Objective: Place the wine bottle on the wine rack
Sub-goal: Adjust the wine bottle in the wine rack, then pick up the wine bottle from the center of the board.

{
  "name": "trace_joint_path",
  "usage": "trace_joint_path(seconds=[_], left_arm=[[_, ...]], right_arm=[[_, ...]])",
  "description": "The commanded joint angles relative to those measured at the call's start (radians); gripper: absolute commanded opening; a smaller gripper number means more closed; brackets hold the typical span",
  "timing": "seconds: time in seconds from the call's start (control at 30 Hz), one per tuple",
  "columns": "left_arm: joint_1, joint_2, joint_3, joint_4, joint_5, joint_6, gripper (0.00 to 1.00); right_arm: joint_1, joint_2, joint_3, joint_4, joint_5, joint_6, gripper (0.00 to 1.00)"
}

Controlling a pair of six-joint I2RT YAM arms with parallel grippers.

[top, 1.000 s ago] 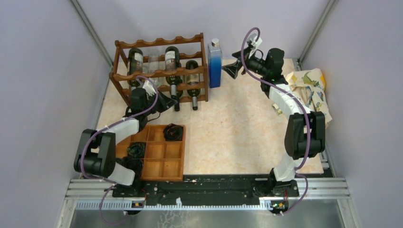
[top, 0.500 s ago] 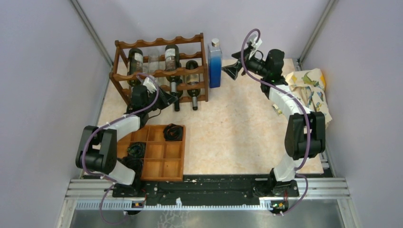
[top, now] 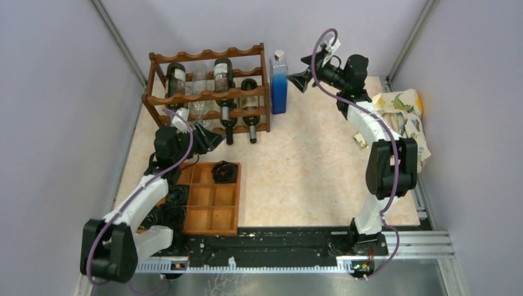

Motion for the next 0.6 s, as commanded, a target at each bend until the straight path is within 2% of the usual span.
trace_joint_path(seconds=[0.0, 0.13, 0.33, 0.57], left_arm=[[-0.004, -0.186, -0.049, -0.026, -0.012, 0.072, 0.56], [-0.004, -0.367, -0.104, -0.037, -0.078, 0.068, 0.69], [-0.004, -0.597, -0.175, -0.075, -0.235, 0.003, 0.87], [-0.004, -0.701, -0.189, -0.135, -0.269, -0.002, 0.89]], right_arm=[[0.018, 0.065, 0.095, 0.051, 0.036, -0.01, 0.98], [0.071, 0.099, 0.169, -0.067, 0.169, -0.042, 0.98], [0.124, 0.118, 0.159, -0.044, 0.348, -0.052, 0.98], [0.169, 0.148, 0.178, -0.06, 0.427, -0.072, 0.98]])
